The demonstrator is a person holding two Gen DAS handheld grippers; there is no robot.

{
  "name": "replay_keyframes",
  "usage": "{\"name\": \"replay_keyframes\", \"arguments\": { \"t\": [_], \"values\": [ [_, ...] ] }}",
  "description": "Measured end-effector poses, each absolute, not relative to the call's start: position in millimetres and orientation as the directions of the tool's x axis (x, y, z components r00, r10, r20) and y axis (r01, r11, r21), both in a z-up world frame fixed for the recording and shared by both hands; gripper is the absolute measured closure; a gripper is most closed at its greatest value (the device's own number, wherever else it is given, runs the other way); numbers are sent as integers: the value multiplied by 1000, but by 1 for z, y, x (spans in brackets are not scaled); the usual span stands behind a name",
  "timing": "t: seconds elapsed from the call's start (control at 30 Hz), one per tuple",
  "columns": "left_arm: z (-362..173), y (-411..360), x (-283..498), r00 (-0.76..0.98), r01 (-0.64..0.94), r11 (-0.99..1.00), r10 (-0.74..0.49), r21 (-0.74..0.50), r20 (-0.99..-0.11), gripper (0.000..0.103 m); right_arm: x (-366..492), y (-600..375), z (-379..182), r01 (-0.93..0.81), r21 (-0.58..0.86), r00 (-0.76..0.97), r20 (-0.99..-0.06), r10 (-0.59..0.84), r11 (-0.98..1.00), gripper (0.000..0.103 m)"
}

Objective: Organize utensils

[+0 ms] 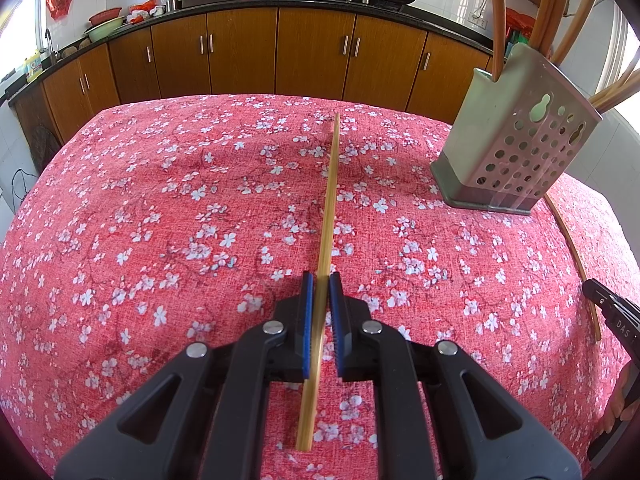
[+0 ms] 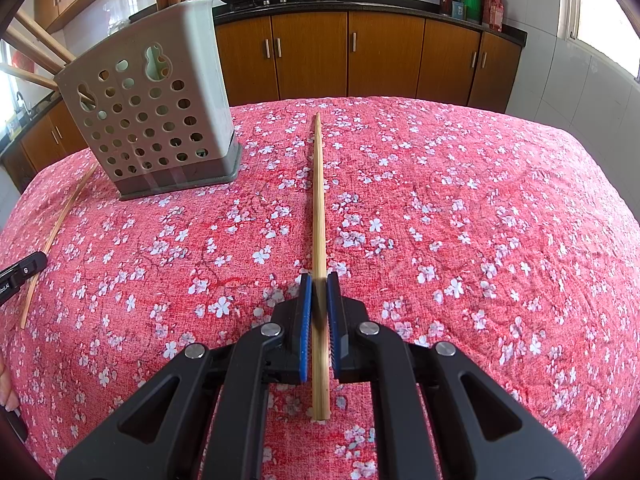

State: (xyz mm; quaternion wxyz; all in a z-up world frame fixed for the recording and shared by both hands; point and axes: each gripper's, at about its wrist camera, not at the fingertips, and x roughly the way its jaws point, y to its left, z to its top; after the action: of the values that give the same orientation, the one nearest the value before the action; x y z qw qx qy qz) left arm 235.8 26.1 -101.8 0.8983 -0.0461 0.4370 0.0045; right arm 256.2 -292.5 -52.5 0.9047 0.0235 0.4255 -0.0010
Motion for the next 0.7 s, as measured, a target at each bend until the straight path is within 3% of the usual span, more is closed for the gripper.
{"name": "replay_keyframes", "arguments": {
  "t": [0.7],
  "values": [
    [-101, 21, 221, 615, -17, 999, -18, -37, -789, 91, 244, -294, -53, 4, 48, 637, -770, 34, 999, 94]
  ]
}}
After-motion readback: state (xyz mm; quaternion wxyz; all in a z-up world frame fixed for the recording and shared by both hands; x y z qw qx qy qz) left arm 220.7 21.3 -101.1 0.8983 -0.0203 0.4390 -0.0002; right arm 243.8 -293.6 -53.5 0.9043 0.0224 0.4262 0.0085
